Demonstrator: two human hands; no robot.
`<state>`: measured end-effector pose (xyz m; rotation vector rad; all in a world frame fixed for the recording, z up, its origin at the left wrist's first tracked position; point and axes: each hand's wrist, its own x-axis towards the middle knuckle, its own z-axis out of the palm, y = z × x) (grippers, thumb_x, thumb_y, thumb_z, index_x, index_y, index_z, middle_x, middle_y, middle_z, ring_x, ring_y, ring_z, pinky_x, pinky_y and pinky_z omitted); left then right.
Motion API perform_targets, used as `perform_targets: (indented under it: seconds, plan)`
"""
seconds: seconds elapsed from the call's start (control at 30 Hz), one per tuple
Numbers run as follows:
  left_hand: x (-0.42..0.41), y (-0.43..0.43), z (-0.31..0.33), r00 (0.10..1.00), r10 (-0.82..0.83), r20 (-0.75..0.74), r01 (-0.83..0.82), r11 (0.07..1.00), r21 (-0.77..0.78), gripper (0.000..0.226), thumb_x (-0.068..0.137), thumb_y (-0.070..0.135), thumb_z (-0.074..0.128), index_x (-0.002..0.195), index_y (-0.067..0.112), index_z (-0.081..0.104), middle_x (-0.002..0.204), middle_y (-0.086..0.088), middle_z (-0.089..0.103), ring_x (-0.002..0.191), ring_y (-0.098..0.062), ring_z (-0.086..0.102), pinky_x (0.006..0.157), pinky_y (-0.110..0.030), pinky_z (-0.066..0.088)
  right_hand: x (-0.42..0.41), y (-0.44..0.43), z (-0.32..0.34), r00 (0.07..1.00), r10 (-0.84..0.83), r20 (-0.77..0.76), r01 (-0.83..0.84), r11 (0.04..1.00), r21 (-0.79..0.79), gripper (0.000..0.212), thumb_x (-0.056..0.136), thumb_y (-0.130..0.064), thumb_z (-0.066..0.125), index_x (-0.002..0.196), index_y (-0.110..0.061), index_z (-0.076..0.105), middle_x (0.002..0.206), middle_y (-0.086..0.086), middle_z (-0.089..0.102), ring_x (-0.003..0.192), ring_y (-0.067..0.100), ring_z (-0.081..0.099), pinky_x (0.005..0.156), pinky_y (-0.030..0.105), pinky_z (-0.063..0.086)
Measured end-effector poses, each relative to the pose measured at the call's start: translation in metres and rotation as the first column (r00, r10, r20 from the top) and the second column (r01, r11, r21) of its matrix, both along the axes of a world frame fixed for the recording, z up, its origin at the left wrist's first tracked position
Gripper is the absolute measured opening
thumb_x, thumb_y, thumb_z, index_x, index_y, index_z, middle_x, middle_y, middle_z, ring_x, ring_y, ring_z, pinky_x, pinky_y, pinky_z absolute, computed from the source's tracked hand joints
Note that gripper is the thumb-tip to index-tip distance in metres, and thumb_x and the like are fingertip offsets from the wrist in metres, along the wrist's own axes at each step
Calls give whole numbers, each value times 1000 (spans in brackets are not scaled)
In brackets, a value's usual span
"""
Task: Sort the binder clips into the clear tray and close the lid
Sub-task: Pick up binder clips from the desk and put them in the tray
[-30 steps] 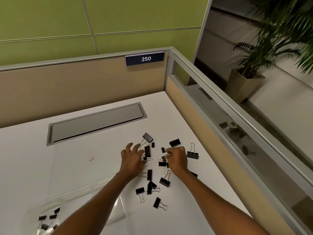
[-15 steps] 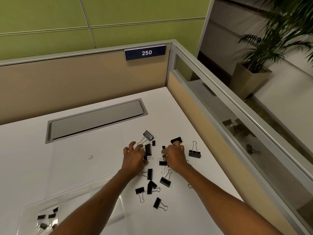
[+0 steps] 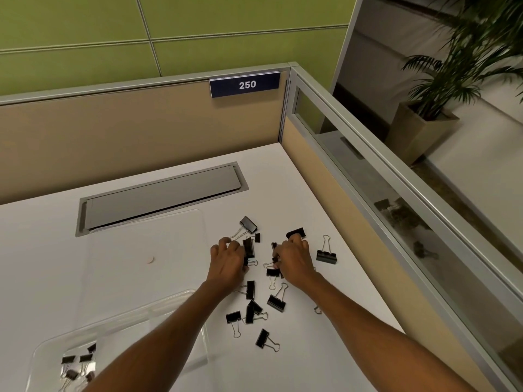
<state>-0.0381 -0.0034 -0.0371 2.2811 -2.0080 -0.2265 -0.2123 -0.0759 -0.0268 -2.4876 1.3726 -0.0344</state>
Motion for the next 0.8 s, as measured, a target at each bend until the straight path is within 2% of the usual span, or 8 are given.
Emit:
perform_targets:
  seconds: [0.1, 0.23, 0.33, 0.43, 0.5, 0.57, 0.67, 0.8]
  plan:
    - [-1, 2, -2, 1000, 1, -30, -1, 1000, 1, 24, 72, 23, 72, 88, 14, 57, 92, -4, 63, 102, -29, 47, 81, -41, 35, 0, 2, 6, 996, -66, 57, 63, 996, 59, 18, 82, -19, 71, 99, -16, 69, 94, 0, 62, 108, 19, 39, 90, 31, 33]
    - [1, 5, -6, 997, -20, -78, 19, 1000, -17, 14, 74, 10, 61, 79, 15, 49, 77, -3, 60, 87, -26, 43, 71, -36, 28, 2, 6, 15, 970, -201, 139, 180, 972, 152, 14, 82, -11, 69, 96, -15, 68, 77, -15, 35, 96, 14, 36, 97, 32, 36]
    - [2, 8, -3, 990, -20, -139, 15, 999, -37, 8, 79, 12, 56, 83, 15, 50, 81, -3, 61, 91, -26, 42, 72, -35, 24, 9, 12, 16, 918, -323, 229, 274, 936, 222, 20, 76, -14, 76, 94, -19, 70, 90, -3, 53, 102, 24, 52, 95, 38, 42]
    - [2, 14, 5, 983, -5, -183, -9, 997, -72, 5, 83, 13, 55, 88, 15, 53, 84, -2, 62, 94, -24, 41, 74, -34, 22, 14, 15, 17, 852, -398, 339, 286, 897, 336, 22, 72, -14, 80, 93, -15, 73, 79, -8, 60, 98, 22, 59, 90, 37, 49]
    - [4, 21, 10, 979, 8, -204, -28, 995, -93, 5, 85, 12, 53, 90, 15, 54, 84, -2, 62, 95, -24, 41, 75, -34, 22, 17, 18, 23, 777, -471, 418, 288, 856, 428, 22, 71, -10, 80, 92, -9, 73, 84, 3, 71, 92, 19, 64, 82, 32, 54]
    - [7, 28, 15, 974, 31, -224, -61, 990, -128, 5, 86, 12, 53, 89, 16, 55, 83, -1, 61, 95, -23, 41, 75, -34, 22, 21, 24, 32, 683, -550, 482, 280, 806, 522, 20, 72, -6, 79, 91, -5, 72, 89, 9, 73, 82, 15, 67, 75, 23, 56]
    - [12, 41, 26, 966, 73, -249, -118, 978, -171, 6, 88, 12, 54, 91, 16, 56, 83, 0, 62, 96, -22, 41, 75, -34, 22, 29, 36, 42, 597, -624, 504, 277, 750, 601, 17, 73, -7, 79, 89, -7, 72, 88, 5, 72, 80, 13, 68, 64, 18, 53]
    - [25, 62, 40, 953, 125, -276, -184, 963, -198, 8, 92, 18, 53, 97, 15, 59, 88, -4, 63, 102, -23, 40, 79, -36, 27, 44, 55, 48, 562, -653, 507, 245, 718, 652, 16, 72, -9, 80, 86, -12, 71, 90, 3, 72, 85, 15, 67, 71, 22, 51]
